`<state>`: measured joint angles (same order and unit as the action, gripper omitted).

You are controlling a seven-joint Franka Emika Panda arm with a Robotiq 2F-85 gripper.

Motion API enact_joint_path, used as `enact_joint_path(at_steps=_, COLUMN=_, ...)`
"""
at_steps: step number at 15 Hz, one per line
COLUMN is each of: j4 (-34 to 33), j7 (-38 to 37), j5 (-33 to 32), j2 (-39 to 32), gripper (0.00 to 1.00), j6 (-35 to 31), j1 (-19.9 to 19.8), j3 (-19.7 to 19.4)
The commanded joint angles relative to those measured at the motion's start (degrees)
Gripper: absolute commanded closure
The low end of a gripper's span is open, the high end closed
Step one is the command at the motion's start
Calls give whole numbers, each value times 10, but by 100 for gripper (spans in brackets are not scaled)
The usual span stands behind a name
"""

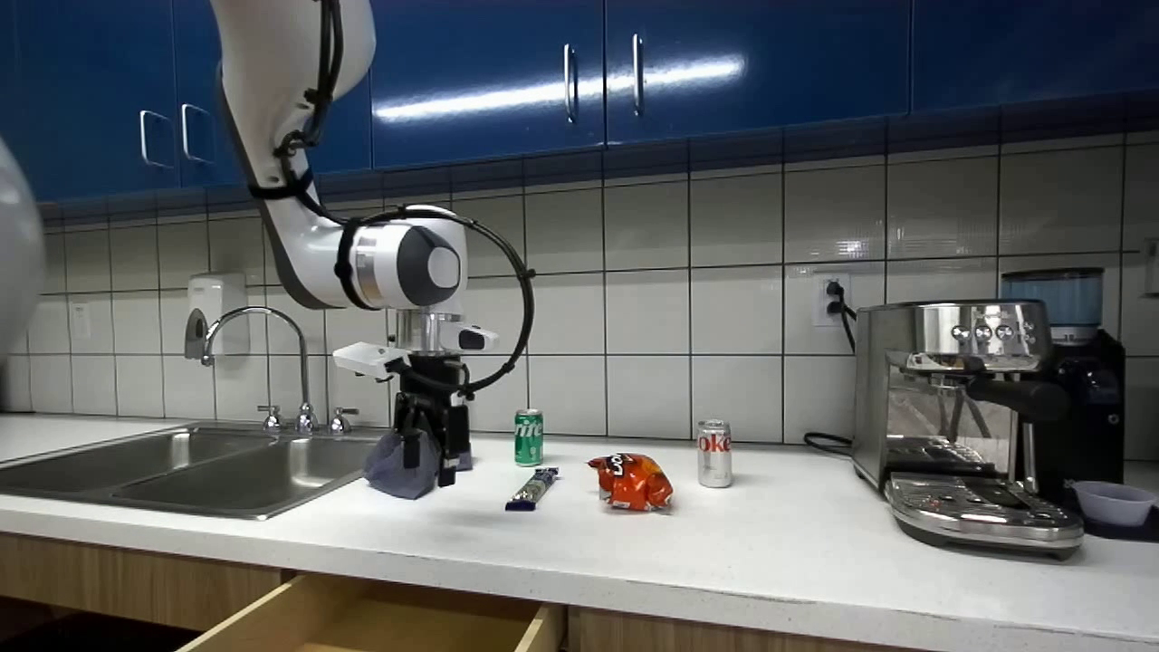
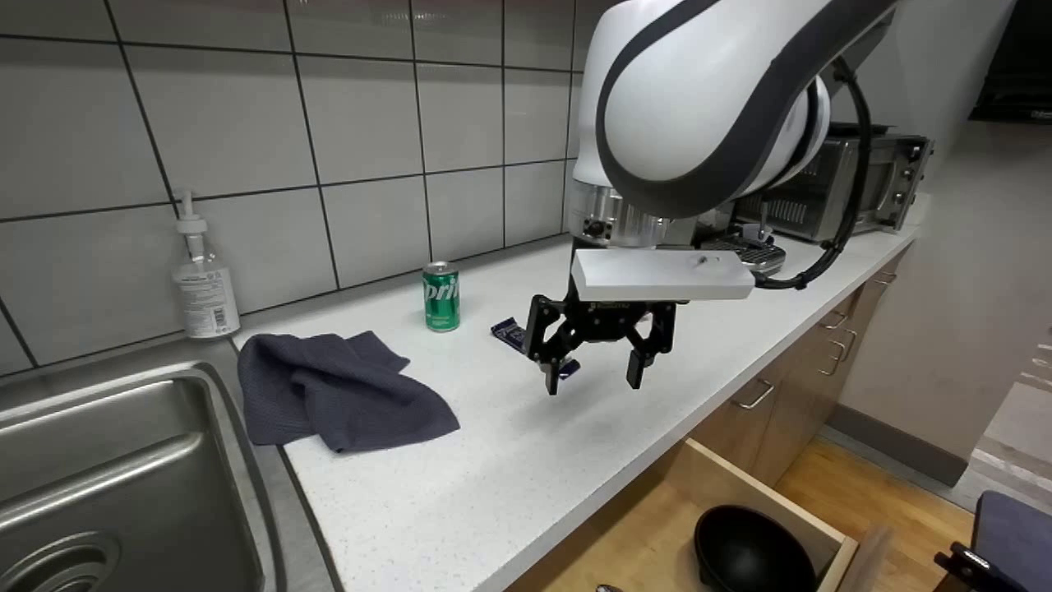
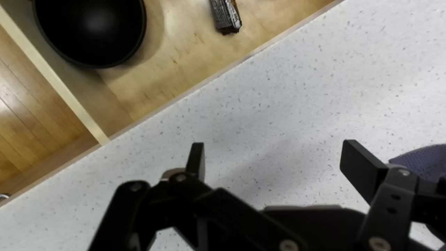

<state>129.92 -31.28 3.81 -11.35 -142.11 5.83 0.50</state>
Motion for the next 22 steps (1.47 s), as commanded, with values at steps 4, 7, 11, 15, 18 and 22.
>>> enact_joint_path(at_steps=4, j4=-109, j7=179, j5=-17, j2=-96, gripper=0, j6=30, j1=-32, j3=-12)
enact_joint_path(at_steps=7, j4=-153, j7=248, j5=-9, j2=-134, gripper=0, j6=24, j1=-52, j3=-10)
enact_joint_path(at_steps=11, j4=-215, j7=361, j5=20, j2=-189, gripper=0, j6=29, j1=-92, j3=13)
enact_joint_path(at_steps=15, j4=-264, j7=452, j5=56, j2=-226, gripper=0, j6=31, j1=-126, j3=45)
enact_joint_path(at_steps=18, j4=-290, j7=482, j5=54, j2=-237, gripper=0, j6=35, j1=-134, j3=55)
enact_joint_path(at_steps=22, j4=-320, j7=488, j5=31, j2=-248, gripper=0, j6=55, j1=-121, j3=46)
